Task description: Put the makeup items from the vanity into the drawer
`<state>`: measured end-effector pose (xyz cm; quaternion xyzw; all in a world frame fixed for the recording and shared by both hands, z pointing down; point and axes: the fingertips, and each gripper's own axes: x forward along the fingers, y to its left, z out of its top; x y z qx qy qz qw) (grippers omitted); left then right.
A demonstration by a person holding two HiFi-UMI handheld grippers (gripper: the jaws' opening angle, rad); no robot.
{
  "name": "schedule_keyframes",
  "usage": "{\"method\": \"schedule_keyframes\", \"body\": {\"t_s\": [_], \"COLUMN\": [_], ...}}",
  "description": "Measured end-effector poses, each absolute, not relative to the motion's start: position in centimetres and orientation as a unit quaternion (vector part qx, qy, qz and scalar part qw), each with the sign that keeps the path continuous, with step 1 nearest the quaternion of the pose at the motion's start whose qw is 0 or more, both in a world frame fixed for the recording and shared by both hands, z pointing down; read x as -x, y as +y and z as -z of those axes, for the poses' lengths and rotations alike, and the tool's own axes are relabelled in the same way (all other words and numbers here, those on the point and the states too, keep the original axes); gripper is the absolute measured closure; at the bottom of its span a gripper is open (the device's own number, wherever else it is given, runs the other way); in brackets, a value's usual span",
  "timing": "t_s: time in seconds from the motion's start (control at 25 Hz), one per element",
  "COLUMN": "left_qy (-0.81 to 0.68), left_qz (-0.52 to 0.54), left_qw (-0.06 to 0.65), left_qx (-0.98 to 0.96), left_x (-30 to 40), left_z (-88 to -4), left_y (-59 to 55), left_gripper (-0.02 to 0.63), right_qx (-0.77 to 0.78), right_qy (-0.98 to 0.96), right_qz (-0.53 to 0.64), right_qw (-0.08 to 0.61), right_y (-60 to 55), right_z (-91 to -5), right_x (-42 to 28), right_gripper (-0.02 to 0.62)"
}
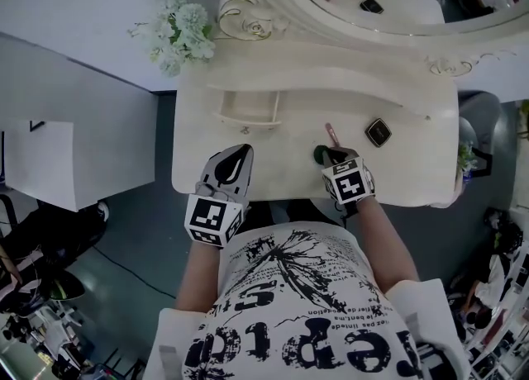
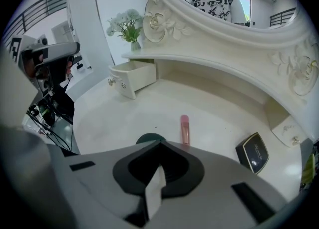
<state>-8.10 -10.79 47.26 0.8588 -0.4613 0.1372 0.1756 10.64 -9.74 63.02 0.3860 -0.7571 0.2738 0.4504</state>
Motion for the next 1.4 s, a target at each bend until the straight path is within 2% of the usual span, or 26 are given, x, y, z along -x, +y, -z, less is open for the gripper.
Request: {"method": "schedule_keyframes", "body": {"t_s": [0.32, 0.72, 0.88, 0.92, 0.96, 1.0, 1.04, 1.4], "left_qy": [-0.471, -0.464, -0.459, -0.459, -0.459, -0.46, -0.46, -0.463], "left_qz": [-0.128, -0.122, -0.124, -0.125, -0.126, -0.127, -0.127, -0.133], "left_qw": [0.171, 0.158, 0.159, 0.16, 0.161, 0.163, 0.165, 0.172], "left_qx": [-0.856, -0.863, -0.865, -0.865, -0.864, -0.864, -0.863, -0.859], "left_x": [9.4, 10.0, 9.7, 9.7, 9.7, 9.6, 9.5, 8.9], "left_z": [-46.5, -45.4, -45.4, -45.5, -45.6, -45.8, -45.9, -46.2], "left_y": [-11.1, -12.1, -12.0, -12.0, -11.9, -11.9, -11.7, -11.1], "left_gripper": [0.584, 0.584, 0.584, 0.585, 0.584, 0.584, 0.584, 0.585], "right_qx": [-0.397, -0.436, -0.429, -0.422, -0.418, -0.414, -0.411, -0.393], "right_qy": [-0.775, -0.754, -0.745, -0.745, -0.744, -0.744, -0.744, -0.741], "right_qz": [-0.255, -0.288, -0.303, -0.309, -0.315, -0.319, -0.322, -0.341], "right_qw": [0.42, 0.398, 0.412, 0.414, 0.415, 0.416, 0.417, 0.426], "right_y": [-11.6, -11.1, -10.2, -9.9, -9.7, -9.6, -9.5, -9.3], "right_z": [-59.3, -60.1, -61.8, -62.2, -62.5, -62.7, -62.9, -63.9], "right_x": [-9.8, -11.6, -11.8, -11.6, -11.5, -11.4, -11.3, -11.2], "right_gripper": [0.58, 0.578, 0.575, 0.571, 0.548, 0.494, 0.486, 0.488]}}
